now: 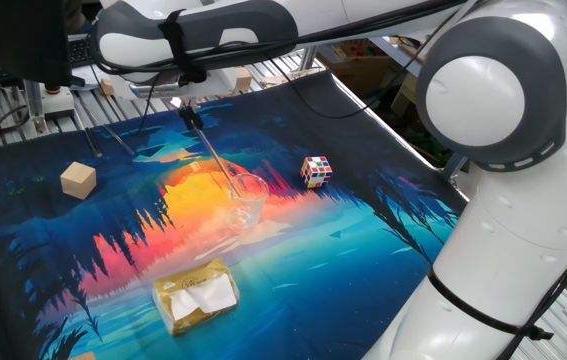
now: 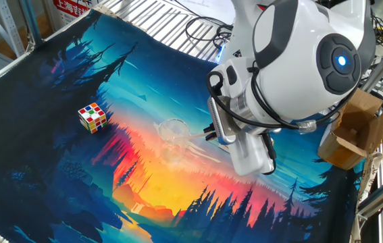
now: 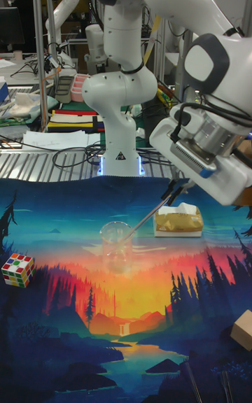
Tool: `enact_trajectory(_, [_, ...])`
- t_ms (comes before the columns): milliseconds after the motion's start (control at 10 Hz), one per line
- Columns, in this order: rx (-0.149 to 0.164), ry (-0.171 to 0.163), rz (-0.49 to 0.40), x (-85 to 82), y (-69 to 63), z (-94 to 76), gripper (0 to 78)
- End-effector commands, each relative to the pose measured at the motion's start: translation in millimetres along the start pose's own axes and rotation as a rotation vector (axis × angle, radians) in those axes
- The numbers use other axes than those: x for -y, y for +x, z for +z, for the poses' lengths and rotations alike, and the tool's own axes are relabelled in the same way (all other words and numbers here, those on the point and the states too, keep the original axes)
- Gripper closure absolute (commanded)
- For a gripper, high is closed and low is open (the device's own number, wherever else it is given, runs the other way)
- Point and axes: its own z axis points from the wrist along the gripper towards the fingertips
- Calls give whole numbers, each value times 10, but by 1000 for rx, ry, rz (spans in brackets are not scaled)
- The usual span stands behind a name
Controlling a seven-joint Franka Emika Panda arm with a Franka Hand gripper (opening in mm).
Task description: Shake the test tube
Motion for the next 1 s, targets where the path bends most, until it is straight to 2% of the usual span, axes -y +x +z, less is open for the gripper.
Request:
enact_trajectory(100, [1,-3,-2,1,-5,-12,764])
enact_trajectory(200, [1,-3,-2,1,-5,-12,764])
enact_trajectory(300, [-34,-59,-137,168,-53,-436,764])
enact_trajectory(400, [-37,-64,-159,224,-66,-536,764])
enact_trajectory(600, [-31,-67,-185,314,-85,-674,764])
enact_trajectory(700, [-30,-68,-186,321,-87,-683,764])
enact_trajectory(1000, [3,-86,-229,459,-140,-821,764])
